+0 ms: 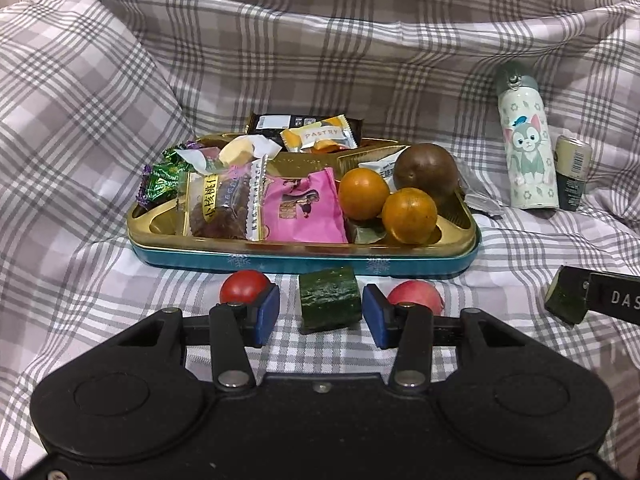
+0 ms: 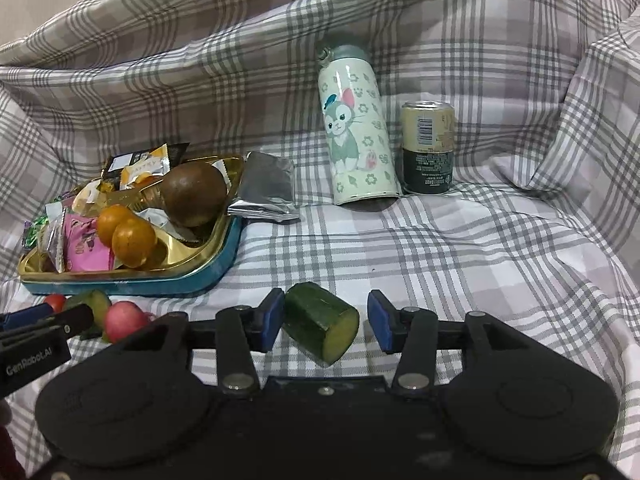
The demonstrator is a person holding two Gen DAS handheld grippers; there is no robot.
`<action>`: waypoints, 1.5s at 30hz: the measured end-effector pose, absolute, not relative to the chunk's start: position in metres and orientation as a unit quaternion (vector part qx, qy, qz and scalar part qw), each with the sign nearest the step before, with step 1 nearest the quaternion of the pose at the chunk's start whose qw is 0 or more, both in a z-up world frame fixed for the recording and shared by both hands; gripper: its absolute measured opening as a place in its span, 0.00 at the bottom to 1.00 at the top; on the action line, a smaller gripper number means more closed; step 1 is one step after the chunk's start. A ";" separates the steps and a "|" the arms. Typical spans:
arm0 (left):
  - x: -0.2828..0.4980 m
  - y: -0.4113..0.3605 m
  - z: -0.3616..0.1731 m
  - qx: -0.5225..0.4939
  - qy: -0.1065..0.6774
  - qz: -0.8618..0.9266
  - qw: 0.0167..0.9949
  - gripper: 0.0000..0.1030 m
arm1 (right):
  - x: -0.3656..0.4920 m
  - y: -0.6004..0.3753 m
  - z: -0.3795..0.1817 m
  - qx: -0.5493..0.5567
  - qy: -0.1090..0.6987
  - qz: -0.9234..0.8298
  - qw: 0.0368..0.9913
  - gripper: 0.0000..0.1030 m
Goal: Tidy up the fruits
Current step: 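Grasp the cucumber slice with the right tool while the left tool grasps a cucumber cube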
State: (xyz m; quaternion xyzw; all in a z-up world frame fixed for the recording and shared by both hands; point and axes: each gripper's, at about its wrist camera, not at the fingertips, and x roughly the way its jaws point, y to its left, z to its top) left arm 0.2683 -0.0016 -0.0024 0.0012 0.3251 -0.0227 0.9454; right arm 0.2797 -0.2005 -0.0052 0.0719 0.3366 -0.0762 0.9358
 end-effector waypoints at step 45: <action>0.287 0.002 -0.021 -0.040 0.354 -0.018 0.934 0.54 | 0.290 -0.185 -0.024 0.035 0.370 -0.063 0.926 0.53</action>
